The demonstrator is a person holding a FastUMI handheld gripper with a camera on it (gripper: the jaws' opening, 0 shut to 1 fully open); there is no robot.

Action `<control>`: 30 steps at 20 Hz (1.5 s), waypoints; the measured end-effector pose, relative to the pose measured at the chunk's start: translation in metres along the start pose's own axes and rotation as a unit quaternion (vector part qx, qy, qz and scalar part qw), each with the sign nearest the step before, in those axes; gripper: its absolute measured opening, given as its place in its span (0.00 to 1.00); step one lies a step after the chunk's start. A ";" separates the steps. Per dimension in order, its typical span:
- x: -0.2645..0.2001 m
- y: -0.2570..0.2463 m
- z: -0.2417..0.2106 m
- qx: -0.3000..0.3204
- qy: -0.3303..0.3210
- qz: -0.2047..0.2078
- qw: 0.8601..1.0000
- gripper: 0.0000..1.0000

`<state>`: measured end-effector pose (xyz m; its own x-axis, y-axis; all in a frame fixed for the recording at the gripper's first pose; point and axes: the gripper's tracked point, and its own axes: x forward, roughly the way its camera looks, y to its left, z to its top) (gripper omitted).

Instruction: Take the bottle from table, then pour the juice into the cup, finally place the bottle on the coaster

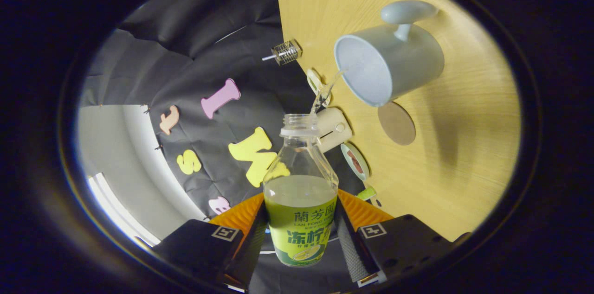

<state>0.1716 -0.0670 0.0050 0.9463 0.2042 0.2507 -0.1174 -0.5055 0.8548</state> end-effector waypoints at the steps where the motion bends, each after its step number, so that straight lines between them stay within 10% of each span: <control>1: 0.001 -0.001 0.001 0.004 0.000 -0.001 1.000 0.79; 30: -0.020 -0.007 0.023 0.078 -0.001 -0.023 0.997 0.79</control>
<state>0.1607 -0.0865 -0.0168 0.9500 0.2291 0.2121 -0.0256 -0.6199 0.7843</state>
